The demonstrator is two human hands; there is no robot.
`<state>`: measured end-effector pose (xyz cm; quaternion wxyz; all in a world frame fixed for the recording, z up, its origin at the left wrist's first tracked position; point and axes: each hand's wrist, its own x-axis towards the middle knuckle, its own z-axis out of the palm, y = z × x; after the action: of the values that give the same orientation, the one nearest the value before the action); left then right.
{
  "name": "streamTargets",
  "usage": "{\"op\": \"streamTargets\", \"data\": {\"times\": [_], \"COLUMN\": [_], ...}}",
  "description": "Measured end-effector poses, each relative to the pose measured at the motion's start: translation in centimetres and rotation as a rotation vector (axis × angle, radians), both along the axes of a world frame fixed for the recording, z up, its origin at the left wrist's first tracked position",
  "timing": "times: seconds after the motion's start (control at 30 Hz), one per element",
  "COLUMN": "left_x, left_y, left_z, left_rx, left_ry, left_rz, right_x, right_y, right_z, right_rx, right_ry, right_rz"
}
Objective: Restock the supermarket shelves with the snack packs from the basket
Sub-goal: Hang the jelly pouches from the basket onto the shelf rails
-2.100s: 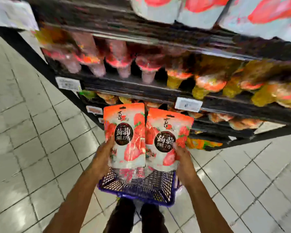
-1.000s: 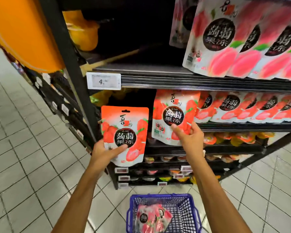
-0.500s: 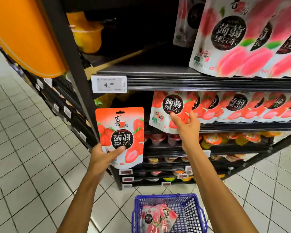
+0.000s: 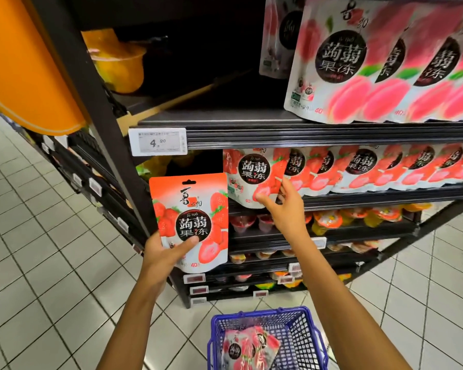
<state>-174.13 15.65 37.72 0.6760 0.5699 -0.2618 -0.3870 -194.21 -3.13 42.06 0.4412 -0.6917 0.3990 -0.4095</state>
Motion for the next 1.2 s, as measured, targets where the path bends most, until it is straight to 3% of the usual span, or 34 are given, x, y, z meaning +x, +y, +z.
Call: {"op": "streamTargets", "data": {"times": [0.13,0.27,0.9,1.03,1.13,1.2], "left_x": [0.0,0.1,1.1,0.7,0.3,0.2], "left_y": [-0.4,-0.7,-1.1,-1.6,-2.1,-2.5], "left_z": [0.0,0.0,1.3,1.6,1.9,2.1], "left_rx": [-0.001,-0.003,0.011,-0.001,-0.006,-0.002], "left_ry": [-0.002,-0.006,-0.01,-0.015,-0.011,-0.018], "left_rz": [0.009,-0.001,0.007,0.011,0.003,-0.019], "right_x": [-0.8,-0.1,1.2,0.8,0.7,1.0], "right_y": [0.1,0.4,-1.2,-0.6,1.4,3.2], "right_z": [-0.1,-0.5,-1.4,-0.4,0.2,0.6], "right_rx": [-0.044,-0.105,-0.09,-0.051,-0.129,-0.134], "right_ry": [0.113,0.225,0.309,0.231,0.073,-0.029], "right_rz": [-0.03,-0.21,-0.331,-0.316,-0.361,-0.268]}}
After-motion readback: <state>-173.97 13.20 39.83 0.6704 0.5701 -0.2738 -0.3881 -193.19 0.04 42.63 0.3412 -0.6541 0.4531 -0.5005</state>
